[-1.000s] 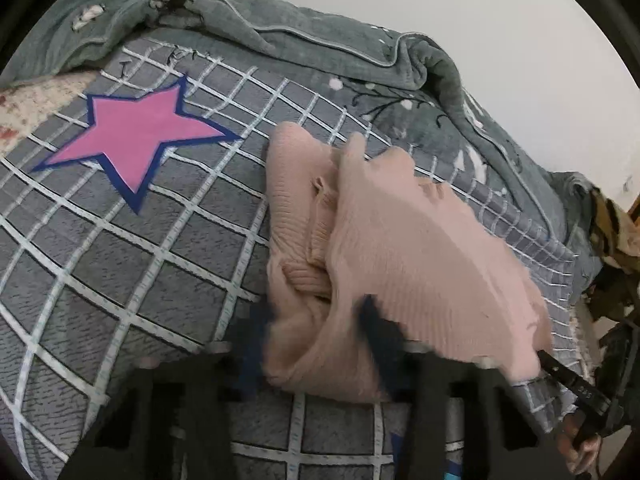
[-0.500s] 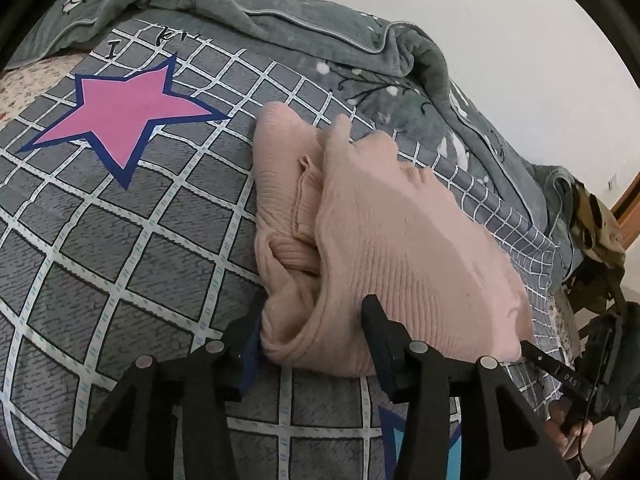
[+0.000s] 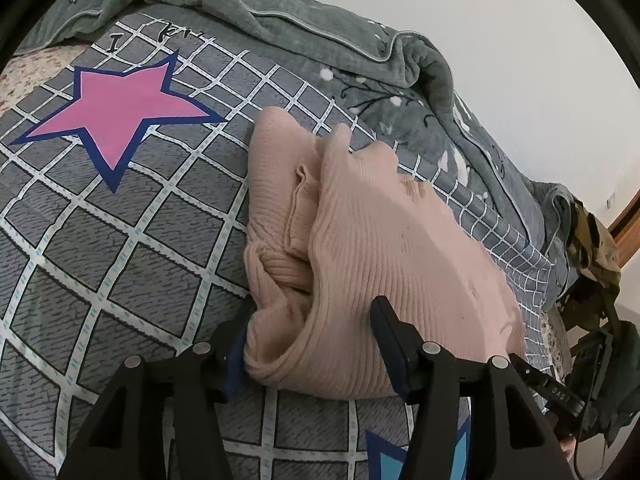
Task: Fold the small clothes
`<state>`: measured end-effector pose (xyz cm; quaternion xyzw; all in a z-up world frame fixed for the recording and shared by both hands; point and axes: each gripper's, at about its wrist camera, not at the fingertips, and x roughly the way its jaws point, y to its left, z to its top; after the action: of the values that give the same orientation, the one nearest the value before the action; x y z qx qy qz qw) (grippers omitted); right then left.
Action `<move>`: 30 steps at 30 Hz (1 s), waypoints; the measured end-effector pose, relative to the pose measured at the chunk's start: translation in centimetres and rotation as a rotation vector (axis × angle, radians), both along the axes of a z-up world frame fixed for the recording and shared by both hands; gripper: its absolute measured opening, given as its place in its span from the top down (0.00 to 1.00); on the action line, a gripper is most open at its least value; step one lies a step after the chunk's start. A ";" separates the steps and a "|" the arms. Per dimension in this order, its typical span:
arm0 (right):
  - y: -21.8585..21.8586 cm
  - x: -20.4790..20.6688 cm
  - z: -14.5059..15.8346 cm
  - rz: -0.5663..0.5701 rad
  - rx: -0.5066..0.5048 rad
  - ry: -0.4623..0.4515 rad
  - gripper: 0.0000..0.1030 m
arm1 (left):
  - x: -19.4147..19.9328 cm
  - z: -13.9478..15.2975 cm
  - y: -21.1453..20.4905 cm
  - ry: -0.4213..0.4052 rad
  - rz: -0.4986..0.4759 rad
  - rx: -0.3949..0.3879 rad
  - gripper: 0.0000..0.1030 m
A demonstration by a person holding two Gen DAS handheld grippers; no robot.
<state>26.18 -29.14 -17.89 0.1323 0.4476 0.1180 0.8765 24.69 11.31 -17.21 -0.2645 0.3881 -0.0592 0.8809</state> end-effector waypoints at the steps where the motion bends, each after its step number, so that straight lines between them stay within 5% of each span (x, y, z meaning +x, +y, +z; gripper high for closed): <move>1: 0.0 0.2 0.0 -0.002 0.003 0.000 0.60 | 0.1 0.0 0.0 0.000 0.001 -0.001 0.47; 8: 0.1 1.0 -0.2 -0.014 0.034 0.007 0.62 | 0.3 0.0 -0.3 -0.002 0.014 0.021 0.50; 12: -0.2 1.1 -0.4 -0.002 0.080 0.014 0.83 | 0.4 -0.2 0.2 0.004 0.043 0.010 0.76; 15: -0.7 1.1 -0.3 -0.008 0.126 0.013 0.88 | 0.4 -0.4 0.9 0.000 0.054 -0.045 0.83; 30: -0.8 -1.7 1.9 0.009 0.138 -0.022 0.91 | -3.3 1.7 -0.1 -0.069 0.061 0.003 0.88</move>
<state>24.47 -29.93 -15.99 0.1889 0.4293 0.1541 0.8697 21.43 11.25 -15.46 -0.2727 0.3493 -0.0406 0.8955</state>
